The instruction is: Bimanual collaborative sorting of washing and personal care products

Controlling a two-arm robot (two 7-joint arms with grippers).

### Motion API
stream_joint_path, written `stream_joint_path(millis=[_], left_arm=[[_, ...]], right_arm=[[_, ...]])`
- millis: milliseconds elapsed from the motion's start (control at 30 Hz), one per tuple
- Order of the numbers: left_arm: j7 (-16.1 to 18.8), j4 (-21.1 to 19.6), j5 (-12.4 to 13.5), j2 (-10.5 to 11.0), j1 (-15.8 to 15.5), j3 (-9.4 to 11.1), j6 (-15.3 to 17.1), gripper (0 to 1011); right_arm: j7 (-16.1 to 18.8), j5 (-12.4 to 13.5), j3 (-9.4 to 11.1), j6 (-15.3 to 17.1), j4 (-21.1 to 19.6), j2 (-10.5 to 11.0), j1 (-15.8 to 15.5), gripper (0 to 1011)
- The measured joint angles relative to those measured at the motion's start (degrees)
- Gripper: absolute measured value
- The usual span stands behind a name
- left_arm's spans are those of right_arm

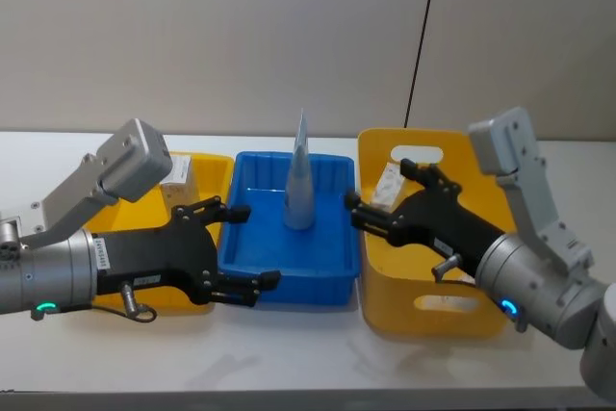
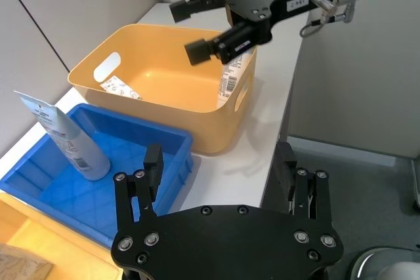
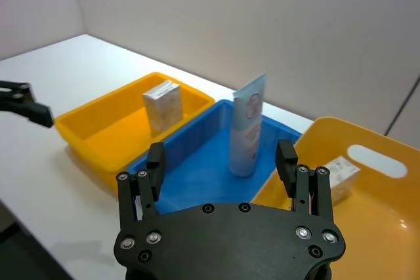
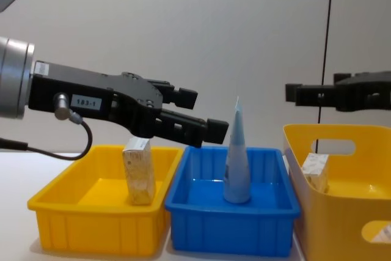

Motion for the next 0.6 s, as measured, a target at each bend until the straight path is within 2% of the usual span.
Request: stream_joint_path(millis=[600], left_arm=[[0.0, 0.0, 0.0, 0.0, 0.0, 0.0, 0.0, 1001]], right_arm=[[2.4, 0.8, -1.7, -1.7, -0.8, 0.9, -1.4, 1002]])
